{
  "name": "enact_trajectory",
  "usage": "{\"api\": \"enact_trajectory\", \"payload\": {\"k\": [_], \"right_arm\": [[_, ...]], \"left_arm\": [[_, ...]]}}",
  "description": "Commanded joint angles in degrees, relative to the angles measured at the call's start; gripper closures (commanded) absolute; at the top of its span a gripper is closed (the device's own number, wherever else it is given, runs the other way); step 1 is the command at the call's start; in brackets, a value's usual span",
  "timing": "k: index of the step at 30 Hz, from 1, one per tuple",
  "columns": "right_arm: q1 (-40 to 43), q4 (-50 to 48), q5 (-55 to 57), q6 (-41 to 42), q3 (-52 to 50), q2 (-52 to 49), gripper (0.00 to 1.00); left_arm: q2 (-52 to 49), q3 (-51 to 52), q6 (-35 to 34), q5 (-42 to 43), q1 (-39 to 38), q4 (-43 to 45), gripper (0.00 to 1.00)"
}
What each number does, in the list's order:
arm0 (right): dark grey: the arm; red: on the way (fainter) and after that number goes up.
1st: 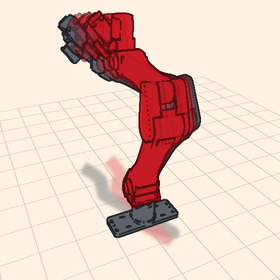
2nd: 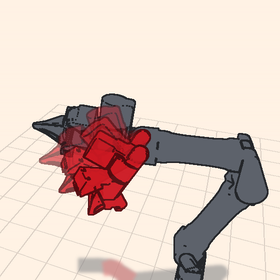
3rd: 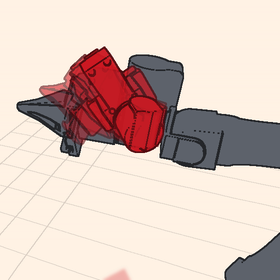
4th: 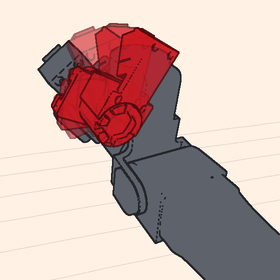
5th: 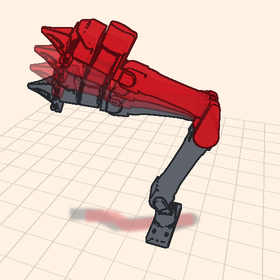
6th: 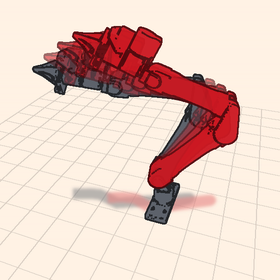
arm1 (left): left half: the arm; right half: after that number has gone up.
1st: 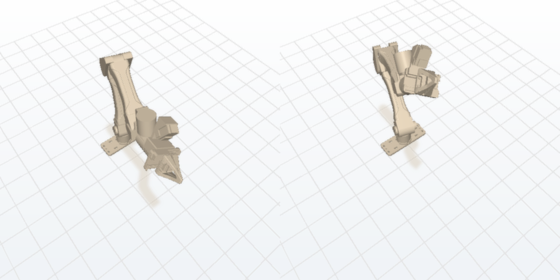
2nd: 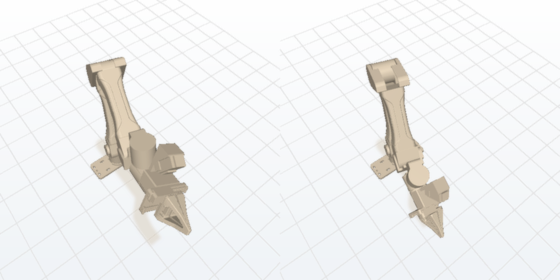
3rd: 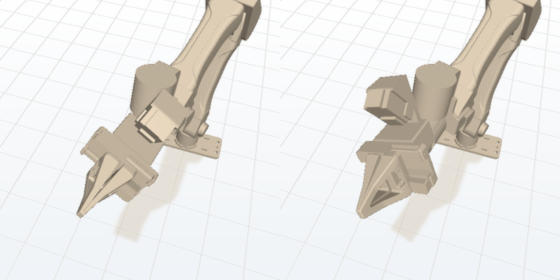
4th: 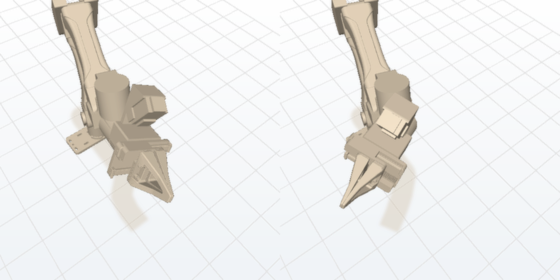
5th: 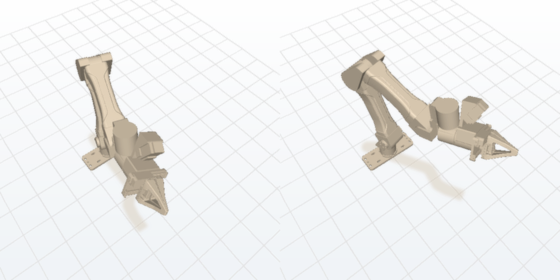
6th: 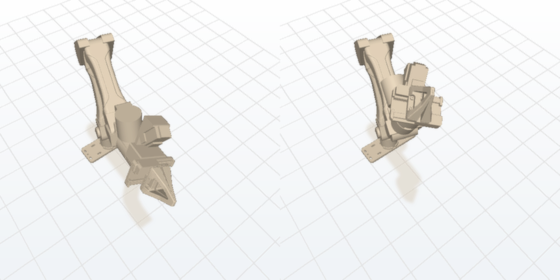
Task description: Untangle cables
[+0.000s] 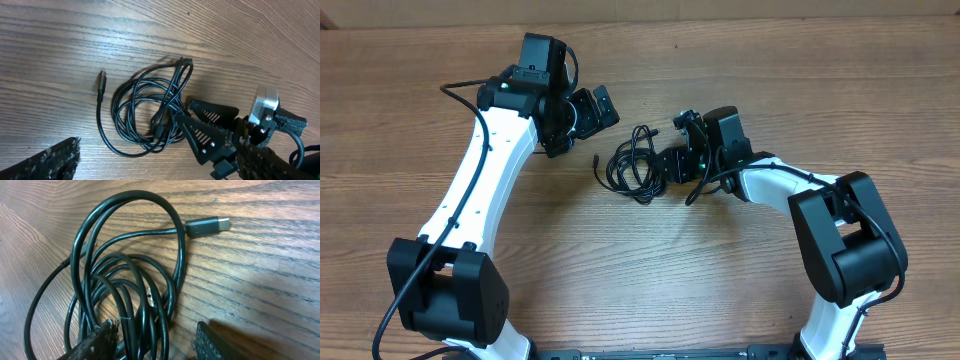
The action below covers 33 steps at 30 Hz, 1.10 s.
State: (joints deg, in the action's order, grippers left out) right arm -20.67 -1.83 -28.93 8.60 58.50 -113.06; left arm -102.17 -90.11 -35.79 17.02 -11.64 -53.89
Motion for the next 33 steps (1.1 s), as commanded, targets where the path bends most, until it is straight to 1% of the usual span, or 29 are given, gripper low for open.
{"api": "enact_trajectory", "payload": {"k": [1,5,7,9,10,11,12,13,15,16,20,21,23,27,29,30,32,33], "right_arm": [[-0.5,-0.2,-0.8,0.3,1.2,-1.9,0.54],[-1.6,-0.9,-1.4,0.3,1.2,-3.0,0.58],[-2.2,-0.9,-1.8,0.3,1.2,-3.0,0.65],[-2.2,-0.2,-2.1,0.3,1.2,-3.0,0.76],[-2.2,0.0,-2.3,0.3,1.2,-3.0,0.84],[-2.0,0.0,-3.2,0.4,1.2,-3.0,0.92],[-1.7,0.0,-4.9,0.5,1.4,-2.8,0.96],[-1.2,0.2,-6.2,1.3,1.6,-2.6,0.96],[0.3,1.5,-8.6,6.1,2.5,-1.8,0.96],[1.2,2.6,-9.5,8.5,3.1,-1.2,0.96],[6.0,8.6,-16.8,16.3,6.3,2.4,0.96],[7.3,9.4,-18.3,18.8,6.8,3.6,0.96],[9.5,9.9,-20.7,24.6,7.1,5.7,0.96],[12.7,9.8,-22.4,38.8,7.1,8.6,0.96],[13.4,8.9,-22.1,43.6,7.1,8.9,0.96],[13.5,7.8,-22.0,45.8,7.1,8.9,0.96],[13.5,6.6,-21.6,48.6,7.1,8.9,0.96],[13.3,6.1,-21.6,49.7,7.1,8.9,0.96]], "left_arm": [[-0.5,-1.0,1.1,0.4,-0.5,0.2,0.0],[-0.5,-1.0,1.1,0.4,-0.5,0.2,0.0],[-0.6,-1.0,1.1,0.4,-0.5,0.2,0.0],[-0.6,-1.0,1.1,0.4,-0.5,0.1,0.0],[-0.6,-1.0,1.1,0.4,-0.5,0.1,0.01],[-0.6,-1.0,1.1,0.4,-0.5,-0.1,0.04],[-0.6,-1.0,1.1,0.4,-0.5,-0.3,0.1],[-0.6,-0.9,1.1,0.4,-0.5,-0.4,0.13],[-0.6,-0.9,1.1,0.4,-0.8,-1.0,0.24],[-0.6,-0.9,1.1,0.7,-0.9,-1.2,0.27],[-0.6,-0.9,1.0,3.0,-2.1,-2.3,0.35],[-0.6,-0.9,1.0,4.1,-2.4,-2.3,0.38],[-0.6,-0.9,1.1,5.6,-3.5,-3.1,0.4],[-0.6,-0.9,1.1,5.1,-6.0,-7.3,0.43],[-0.6,-0.9,0.3,5.6,-7.1,-8.5,0.41],[-0.6,-0.9,-1.8,6.4,-7.8,-8.7,0.37],[-0.6,-0.9,-5.2,7.8,-8.7,-8.7,0.36],[-0.6,-0.9,-8.2,8.1,-9.2,-8.5,0.35]]}}
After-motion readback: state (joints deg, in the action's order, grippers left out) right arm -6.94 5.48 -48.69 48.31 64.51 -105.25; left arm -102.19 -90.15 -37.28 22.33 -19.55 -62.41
